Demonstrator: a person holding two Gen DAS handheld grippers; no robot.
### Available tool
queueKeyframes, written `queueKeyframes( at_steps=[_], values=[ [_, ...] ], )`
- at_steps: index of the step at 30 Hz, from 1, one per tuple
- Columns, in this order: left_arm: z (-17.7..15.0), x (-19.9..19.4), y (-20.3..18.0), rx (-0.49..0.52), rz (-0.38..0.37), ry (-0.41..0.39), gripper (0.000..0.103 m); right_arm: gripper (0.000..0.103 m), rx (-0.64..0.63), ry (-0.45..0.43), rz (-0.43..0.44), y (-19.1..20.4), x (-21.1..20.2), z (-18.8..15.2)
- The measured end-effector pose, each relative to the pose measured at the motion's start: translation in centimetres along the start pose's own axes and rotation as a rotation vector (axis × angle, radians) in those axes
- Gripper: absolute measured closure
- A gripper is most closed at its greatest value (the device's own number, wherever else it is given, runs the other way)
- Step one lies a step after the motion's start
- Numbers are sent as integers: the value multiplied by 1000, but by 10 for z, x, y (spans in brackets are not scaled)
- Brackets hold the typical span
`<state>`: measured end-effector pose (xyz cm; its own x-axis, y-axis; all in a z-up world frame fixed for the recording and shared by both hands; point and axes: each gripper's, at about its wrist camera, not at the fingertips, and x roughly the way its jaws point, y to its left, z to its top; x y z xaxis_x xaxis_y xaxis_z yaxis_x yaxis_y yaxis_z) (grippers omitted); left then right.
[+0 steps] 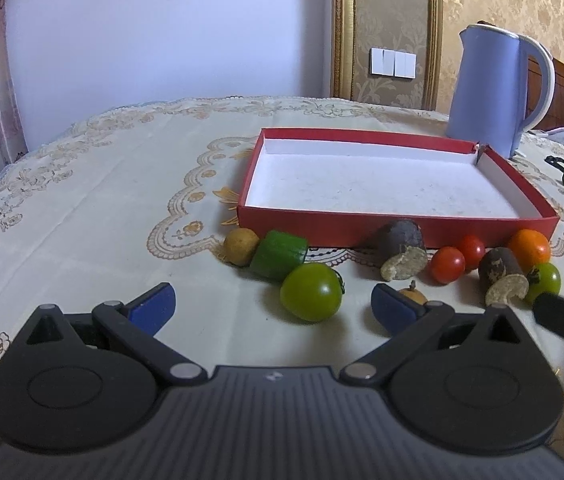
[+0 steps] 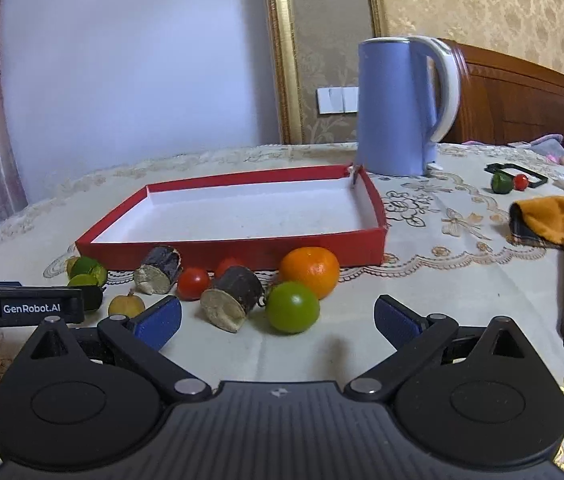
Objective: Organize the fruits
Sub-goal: 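Move the left gripper to the large green tomato and close on it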
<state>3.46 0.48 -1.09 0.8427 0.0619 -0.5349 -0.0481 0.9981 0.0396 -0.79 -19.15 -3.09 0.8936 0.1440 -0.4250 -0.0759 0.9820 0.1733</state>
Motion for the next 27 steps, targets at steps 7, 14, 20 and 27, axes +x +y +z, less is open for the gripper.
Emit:
queueKeyframes(
  at_steps=[7, 14, 20, 27],
  values=[
    [1, 4, -2, 12, 4, 21, 1, 0, -48, 7, -2, 5, 2, -3],
    [2, 8, 3, -23, -20, 42, 10, 0, -54, 11, -36, 1, 4, -5],
    [2, 10, 3, -18, -8, 38, 10, 0, -49, 15, -22, -1, 5, -7],
    [3, 11, 4, -38, -56, 63, 52, 0, -60, 23, -24, 1, 6, -7]
  ],
)
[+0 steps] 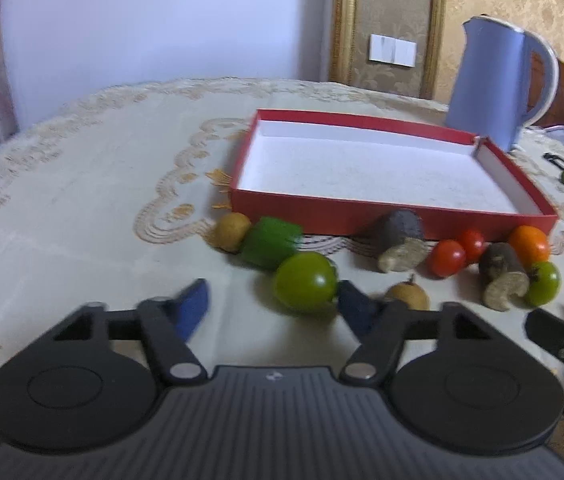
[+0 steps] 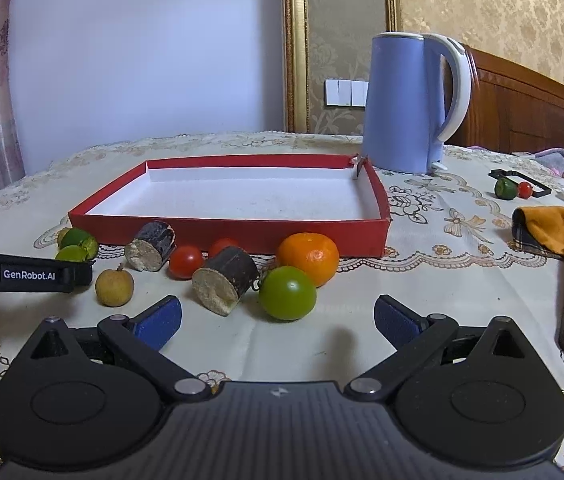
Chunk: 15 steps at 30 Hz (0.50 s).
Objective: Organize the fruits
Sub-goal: 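Move the left gripper to the large green tomato and close on it, then drop the green tomato in the box with left while right grasps another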
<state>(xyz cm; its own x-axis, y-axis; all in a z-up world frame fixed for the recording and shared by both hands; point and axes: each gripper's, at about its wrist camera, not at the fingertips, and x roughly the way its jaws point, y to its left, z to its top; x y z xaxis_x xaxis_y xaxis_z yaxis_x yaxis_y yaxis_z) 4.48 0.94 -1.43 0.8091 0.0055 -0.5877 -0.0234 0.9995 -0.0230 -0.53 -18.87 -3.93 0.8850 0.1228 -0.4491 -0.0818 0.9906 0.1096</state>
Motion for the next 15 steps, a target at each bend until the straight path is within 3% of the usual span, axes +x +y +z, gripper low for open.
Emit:
queueKeyframes(
  at_steps=[2, 6, 15],
  values=[
    [1, -3, -1, -2, -47, 6, 71, 0, 8, 4, 7, -1, 0, 0],
    [0, -9, -7, 26, -5, -8, 72, 0, 6, -4, -12, -1, -1, 1],
    [8, -37, 9, -6, 5, -74, 72, 0, -48, 4, -28, -11, -6, 2]
  ],
)
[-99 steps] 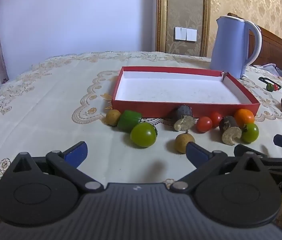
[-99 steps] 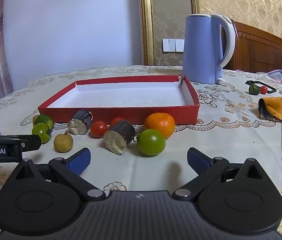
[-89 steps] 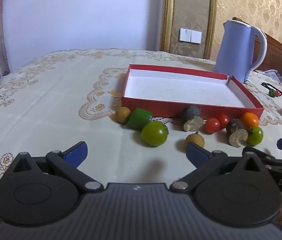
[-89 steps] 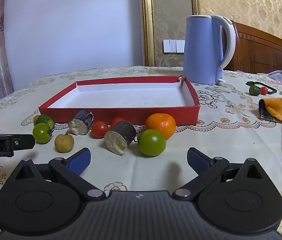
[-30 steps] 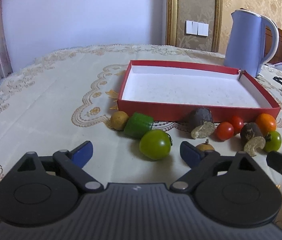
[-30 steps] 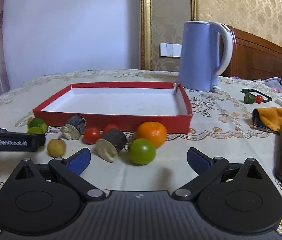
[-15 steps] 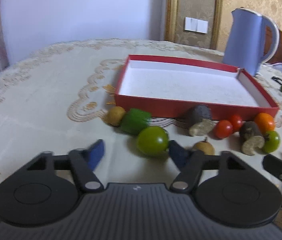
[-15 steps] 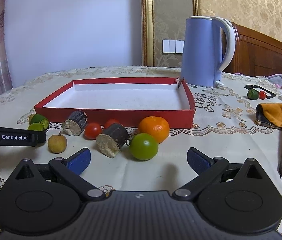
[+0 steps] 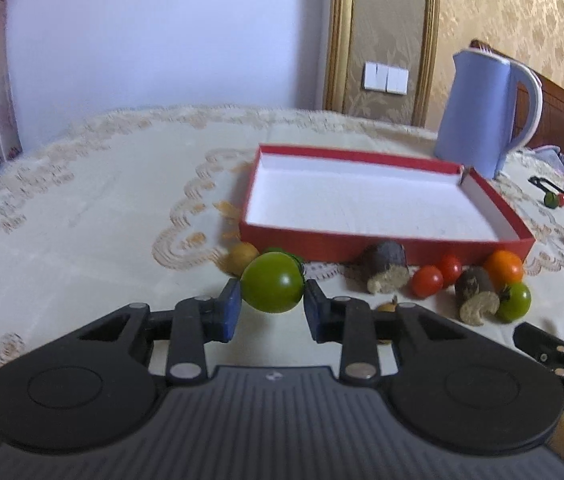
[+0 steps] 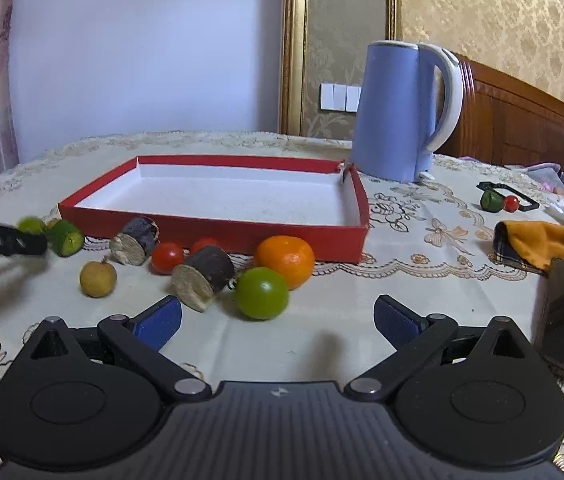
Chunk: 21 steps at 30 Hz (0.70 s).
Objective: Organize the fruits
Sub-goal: 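Drop the green tomato in the box with left while right grasps another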
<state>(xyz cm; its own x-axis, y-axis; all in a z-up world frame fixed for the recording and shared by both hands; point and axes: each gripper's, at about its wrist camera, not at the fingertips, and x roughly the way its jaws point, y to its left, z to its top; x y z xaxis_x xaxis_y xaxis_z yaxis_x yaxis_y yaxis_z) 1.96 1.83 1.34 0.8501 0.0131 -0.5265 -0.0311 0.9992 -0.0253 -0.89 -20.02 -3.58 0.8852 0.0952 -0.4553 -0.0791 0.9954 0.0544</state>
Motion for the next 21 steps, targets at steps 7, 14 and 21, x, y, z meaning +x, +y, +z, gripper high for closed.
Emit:
queueKeyframes(
  at_steps=[7, 14, 21],
  values=[
    [4, -9, 6, 13, 27, -21, 72, 35, -11, 43, 21, -7, 8, 3],
    [1, -7, 3, 26, 27, -17, 72, 45, -57, 101, 81, -10, 30, 11],
    [2, -7, -1, 47, 12, -18, 72, 72, -98, 121, 137, 2, 35, 15]
  ],
)
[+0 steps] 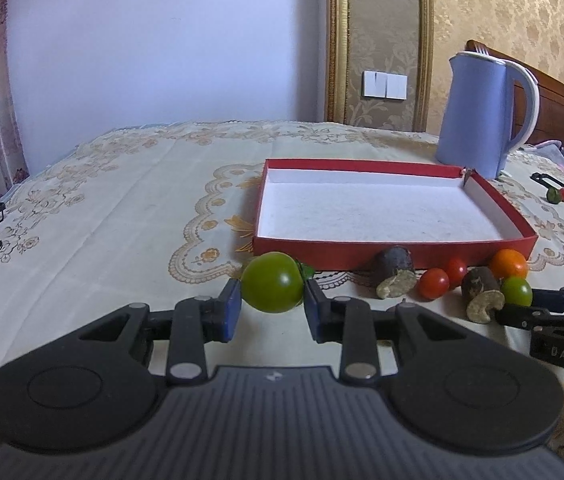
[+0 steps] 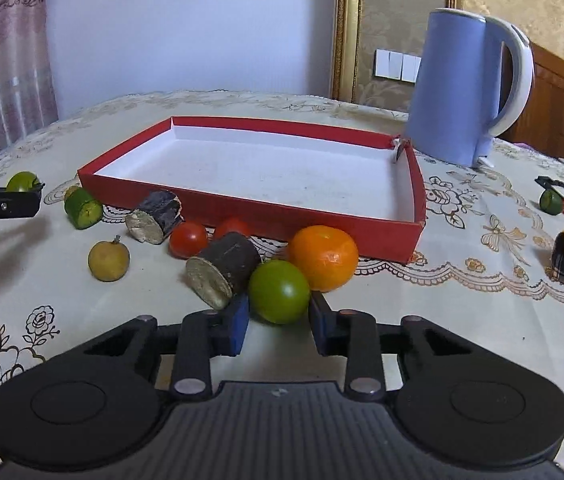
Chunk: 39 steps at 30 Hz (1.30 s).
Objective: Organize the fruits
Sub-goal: 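Drop the green tomato in the box with left while right grasps another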
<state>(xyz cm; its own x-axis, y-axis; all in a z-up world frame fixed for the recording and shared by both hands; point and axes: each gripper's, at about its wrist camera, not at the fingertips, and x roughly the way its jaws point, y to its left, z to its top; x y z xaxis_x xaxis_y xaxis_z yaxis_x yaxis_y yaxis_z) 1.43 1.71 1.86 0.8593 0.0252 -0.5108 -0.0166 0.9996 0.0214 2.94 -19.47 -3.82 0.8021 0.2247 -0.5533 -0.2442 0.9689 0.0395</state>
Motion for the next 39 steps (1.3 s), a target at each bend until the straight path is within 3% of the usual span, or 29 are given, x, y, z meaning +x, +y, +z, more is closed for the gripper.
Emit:
queueKeyframes(
  at_steps=[9, 12, 23, 31, 34, 36, 39],
  values=[
    [20, 14, -16, 29, -45, -6, 72, 72, 49, -57, 12, -11, -23, -10],
    [34, 27, -26, 53, -16, -26, 72, 72, 66, -75, 17, -16, -31, -15],
    [81, 111, -61, 116, 29, 28, 72, 72, 112, -120, 52, -27, -45, -22],
    [94, 159, -78, 159, 68, 86, 72, 72, 128, -142, 62, -30, -47, -20],
    [93, 162, -79, 161, 78, 85, 69, 72, 140, -148, 65, -33, -48, -19],
    [93, 159, -81, 169, 88, 73, 57, 72, 140, -152, 60, -33, -48, -18],
    [91, 151, -82, 191, 101, 56, 50, 72, 142, -155, 61, -32, -48, -17]
  ],
)
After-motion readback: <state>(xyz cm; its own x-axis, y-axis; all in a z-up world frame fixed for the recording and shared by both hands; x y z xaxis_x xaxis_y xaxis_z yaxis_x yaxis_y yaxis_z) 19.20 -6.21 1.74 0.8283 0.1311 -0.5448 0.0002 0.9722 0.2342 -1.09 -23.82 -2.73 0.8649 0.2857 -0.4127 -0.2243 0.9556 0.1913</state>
